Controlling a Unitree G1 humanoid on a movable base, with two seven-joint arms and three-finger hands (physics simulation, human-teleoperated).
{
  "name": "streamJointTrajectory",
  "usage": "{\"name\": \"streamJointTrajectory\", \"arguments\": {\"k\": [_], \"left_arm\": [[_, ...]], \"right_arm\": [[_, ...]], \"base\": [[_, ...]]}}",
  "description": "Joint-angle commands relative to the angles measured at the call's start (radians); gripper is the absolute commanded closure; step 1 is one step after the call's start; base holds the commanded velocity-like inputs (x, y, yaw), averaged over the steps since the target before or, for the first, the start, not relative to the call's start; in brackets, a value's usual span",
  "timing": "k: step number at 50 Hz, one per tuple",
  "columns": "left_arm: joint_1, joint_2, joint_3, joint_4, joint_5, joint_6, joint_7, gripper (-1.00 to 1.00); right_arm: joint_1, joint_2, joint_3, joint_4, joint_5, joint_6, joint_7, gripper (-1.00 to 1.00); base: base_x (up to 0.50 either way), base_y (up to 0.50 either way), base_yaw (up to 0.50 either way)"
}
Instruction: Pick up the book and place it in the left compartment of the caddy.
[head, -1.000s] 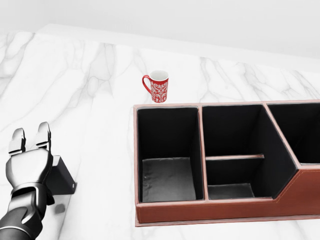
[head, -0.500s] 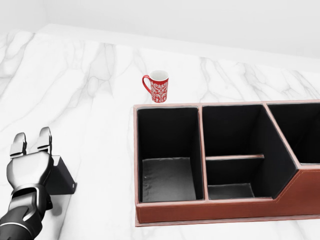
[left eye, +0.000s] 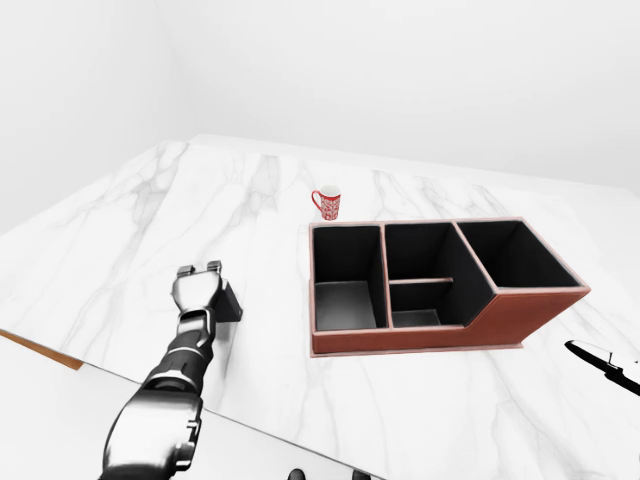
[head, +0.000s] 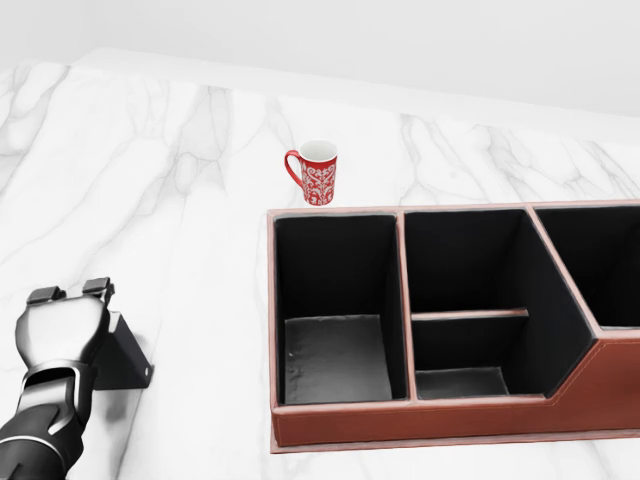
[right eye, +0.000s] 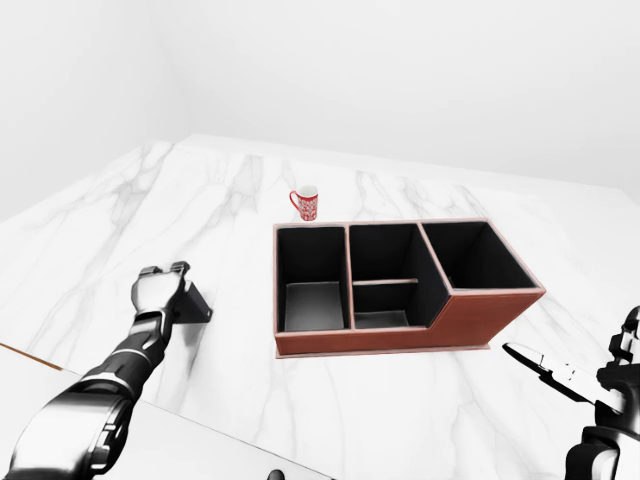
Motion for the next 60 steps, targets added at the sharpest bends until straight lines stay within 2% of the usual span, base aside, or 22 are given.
{"name": "streamJointTrajectory", "arguments": {"k": [1, 10, 17, 18, 24, 26, 29, 33, 34, 36, 37, 39, 41, 44, 46, 50, 51, 56, 60], "left_arm": [[0.01, -0.006, -0.032, 0.02, 0.004, 0.0, 0.0, 1.0], [0.012, -0.005, -0.027, 0.023, 0.004, 0.0, 0.0, 1.0], [0.014, -0.006, -0.02, 0.023, -0.008, 0.0, 0.0, 1.0], [0.014, -0.007, -0.004, 0.023, -0.027, 0.0, 0.0, 1.0], [0.01, -0.004, 0.006, 0.013, -0.065, 0.0, 0.0, 1.0], [0.005, -0.003, -0.018, 0.007, -0.042, 0.0, 0.0, 1.0], [-0.009, 0.003, -0.004, -0.028, -0.055, 0.0, 0.0, 1.0], [0.028, 0.014, 0.01, -0.177, -0.077, 0.0, 0.0, 1.0], [0.073, 0.014, 0.01, -0.294, -0.069, 0.0, 0.0, 1.0], [0.09, 0.012, 0.016, -0.331, -0.058, 0.0, 0.0, 1.0], [0.254, 0.018, 0.022, -0.732, -0.031, 0.0, 0.0, 1.0], [0.341, 0.001, 0.047, -0.947, 0.064, 0.0, 0.0, 1.0], [0.38, -0.019, 0.087, -1.063, 0.106, 0.0, 0.0, 1.0], [0.414, -0.042, 0.117, -1.165, 0.169, 0.0, -0.006, 1.0], [0.445, -0.056, 0.127, -1.256, 0.198, 0.0, -0.059, 1.0], [0.463, -0.075, 0.144, -1.314, 0.231, 0.0, -0.093, 1.0], [0.484, -0.082, 0.147, -1.373, 0.245, 0.0, -0.127, 1.0], [0.52, -0.107, 0.162, -1.499, 0.295, 0.0, -0.194, 1.0], [0.528, -0.12, 0.171, -1.537, 0.305, 0.0, -0.219, 1.0]], "right_arm": [[0.001, -0.002, -0.001, -0.001, 0.003, 0.002, -0.001, -1.0], [-0.001, -0.001, 0.001, 0.01, -0.006, -0.009, 0.0, -1.0], [0.002, 0.0, -0.001, 0.001, -0.004, -0.002, 0.0, -1.0], [-0.002, -0.001, 0.002, 0.01, -0.007, -0.009, 0.0, -1.0], [0.0, -0.002, 0.001, 0.009, -0.006, -0.009, 0.0, -1.0], [0.002, -0.001, 0.001, 0.006, -0.005, -0.008, 0.001, -1.0], [0.003, 0.001, -0.002, 0.0, -0.003, -0.004, 0.002, -1.0], [0.004, 0.002, -0.004, -0.003, -0.003, -0.001, 0.004, -1.0], [0.006, 0.003, -0.005, -0.009, -0.001, 0.002, 0.005, -1.0], [0.005, 0.004, -0.005, -0.009, -0.002, 0.003, 0.006, -1.0], [0.002, 0.003, -0.004, -0.004, -0.004, 0.001, 0.004, -1.0], [0.004, 0.003, -0.005, -0.007, -0.002, 0.004, 0.004, -1.0], [0.001, 0.001, -0.005, -0.004, -0.002, 0.005, 0.003, -1.0], [-0.003, -0.002, -0.002, 0.01, -0.003, -0.004, 0.002, -1.0], [0.0, -0.003, -0.002, 0.006, -0.001, 0.0, 0.0, -1.0], [0.0, -0.003, -0.002, 0.006, -0.001, 0.0, 0.0, -1.0], [0.001, -0.002, -0.003, 0.004, 0.0, 0.002, 0.0, -1.0], [0.001, -0.003, -0.003, 0.009, 0.001, -0.001, 0.0, -1.0], [0.003, -0.001, -0.005, 0.001, 0.003, 0.006, 0.001, -1.0]], "base": [[0.0, 0.0, 0.0], [0.0, 0.0, 0.0], [0.0, 0.0, 0.0], [0.0, 0.0, 0.0], [0.0, 0.0, 0.0], [0.0, 0.0, 0.0], [0.0, 0.0, 0.0], [0.0, 0.0, 0.0], [0.0, 0.0, 0.0], [0.0, 0.0, 0.0], [0.0, 0.0, 0.0], [0.0, 0.0, 0.0], [0.0, 0.0, 0.0], [0.0, 0.0, 0.0], [0.0, 0.0, 0.0], [0.0, 0.0, 0.0], [0.0, 0.0, 0.0], [0.0, 0.0, 0.0], [0.0, 0.0, 0.0]]}}
